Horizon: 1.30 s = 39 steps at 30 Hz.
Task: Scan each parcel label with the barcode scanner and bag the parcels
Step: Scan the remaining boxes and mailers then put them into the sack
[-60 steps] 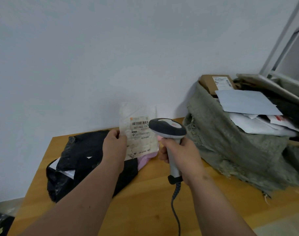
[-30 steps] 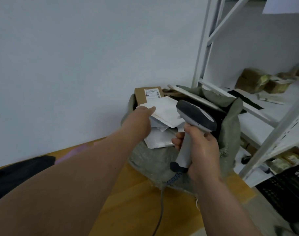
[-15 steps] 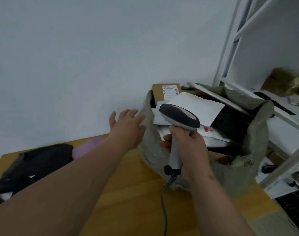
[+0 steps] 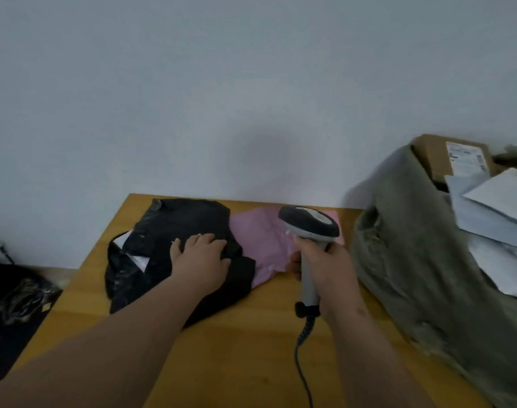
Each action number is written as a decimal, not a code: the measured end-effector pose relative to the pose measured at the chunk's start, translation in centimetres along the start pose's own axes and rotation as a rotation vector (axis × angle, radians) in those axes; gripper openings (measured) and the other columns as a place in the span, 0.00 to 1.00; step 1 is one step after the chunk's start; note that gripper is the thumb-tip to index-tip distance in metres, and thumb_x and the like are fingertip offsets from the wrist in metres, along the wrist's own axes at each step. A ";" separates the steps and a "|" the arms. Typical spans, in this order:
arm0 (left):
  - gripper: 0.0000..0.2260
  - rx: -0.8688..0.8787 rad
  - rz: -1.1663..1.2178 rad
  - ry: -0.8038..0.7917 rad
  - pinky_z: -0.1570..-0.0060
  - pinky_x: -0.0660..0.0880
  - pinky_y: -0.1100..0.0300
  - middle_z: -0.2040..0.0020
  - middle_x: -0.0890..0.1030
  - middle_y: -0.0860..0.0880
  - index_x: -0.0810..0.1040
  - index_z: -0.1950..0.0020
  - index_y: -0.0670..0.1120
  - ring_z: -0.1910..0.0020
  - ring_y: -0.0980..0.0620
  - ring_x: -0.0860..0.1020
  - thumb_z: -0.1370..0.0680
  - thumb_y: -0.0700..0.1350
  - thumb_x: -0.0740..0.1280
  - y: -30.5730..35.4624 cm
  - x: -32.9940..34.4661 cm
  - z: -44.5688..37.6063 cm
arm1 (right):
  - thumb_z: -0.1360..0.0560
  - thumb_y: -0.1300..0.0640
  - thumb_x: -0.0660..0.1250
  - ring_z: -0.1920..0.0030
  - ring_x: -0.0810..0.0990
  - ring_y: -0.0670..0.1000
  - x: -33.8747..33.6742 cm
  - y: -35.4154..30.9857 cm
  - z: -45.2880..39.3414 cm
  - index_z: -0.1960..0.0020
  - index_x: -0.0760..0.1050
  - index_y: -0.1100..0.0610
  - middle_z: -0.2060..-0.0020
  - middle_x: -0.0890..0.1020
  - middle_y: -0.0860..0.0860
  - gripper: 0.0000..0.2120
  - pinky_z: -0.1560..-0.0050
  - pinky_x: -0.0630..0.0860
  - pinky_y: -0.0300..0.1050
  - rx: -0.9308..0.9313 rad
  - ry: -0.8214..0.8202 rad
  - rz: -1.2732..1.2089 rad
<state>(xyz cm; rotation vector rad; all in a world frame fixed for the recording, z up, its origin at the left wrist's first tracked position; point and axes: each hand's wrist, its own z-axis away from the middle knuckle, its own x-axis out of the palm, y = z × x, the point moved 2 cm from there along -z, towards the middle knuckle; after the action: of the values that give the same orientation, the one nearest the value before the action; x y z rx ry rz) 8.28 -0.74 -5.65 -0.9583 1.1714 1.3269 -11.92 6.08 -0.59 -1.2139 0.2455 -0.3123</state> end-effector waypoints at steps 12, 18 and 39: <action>0.27 -0.087 0.000 -0.149 0.26 0.51 0.40 0.22 0.59 0.52 0.57 0.22 0.54 0.24 0.48 0.57 0.19 0.58 0.59 -13.5 5.1 -4.3 | 0.22 0.56 0.70 0.63 0.85 0.50 12.4 4.0 -2.3 0.54 0.79 0.56 0.60 0.85 0.56 0.04 0.52 0.82 0.55 0.107 -0.056 0.127; 0.32 -0.120 0.026 -0.140 0.25 0.52 0.41 0.21 0.56 0.51 0.52 0.20 0.52 0.23 0.47 0.55 0.20 0.58 0.60 -15.0 6.0 -6.5 | 0.23 0.56 0.70 0.63 0.85 0.49 14.5 4.7 -4.1 0.52 0.79 0.58 0.62 0.84 0.53 0.05 0.56 0.81 0.49 0.153 -0.061 0.156; 0.12 -0.178 0.323 -0.082 0.47 0.62 0.55 0.43 0.77 0.52 0.78 0.39 0.54 0.46 0.50 0.77 0.20 0.45 0.60 -12.2 7.2 -9.2 | 0.22 0.56 0.69 0.63 0.85 0.49 14.5 6.2 -9.3 0.49 0.79 0.58 0.59 0.85 0.55 0.06 0.60 0.80 0.43 0.246 -0.115 0.192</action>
<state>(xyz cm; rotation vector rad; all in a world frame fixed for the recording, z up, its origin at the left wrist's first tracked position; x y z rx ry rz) 18.90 -8.96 -15.82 -0.8538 1.1936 1.7362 -0.99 -5.41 -9.79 -0.9532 0.2149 -0.1010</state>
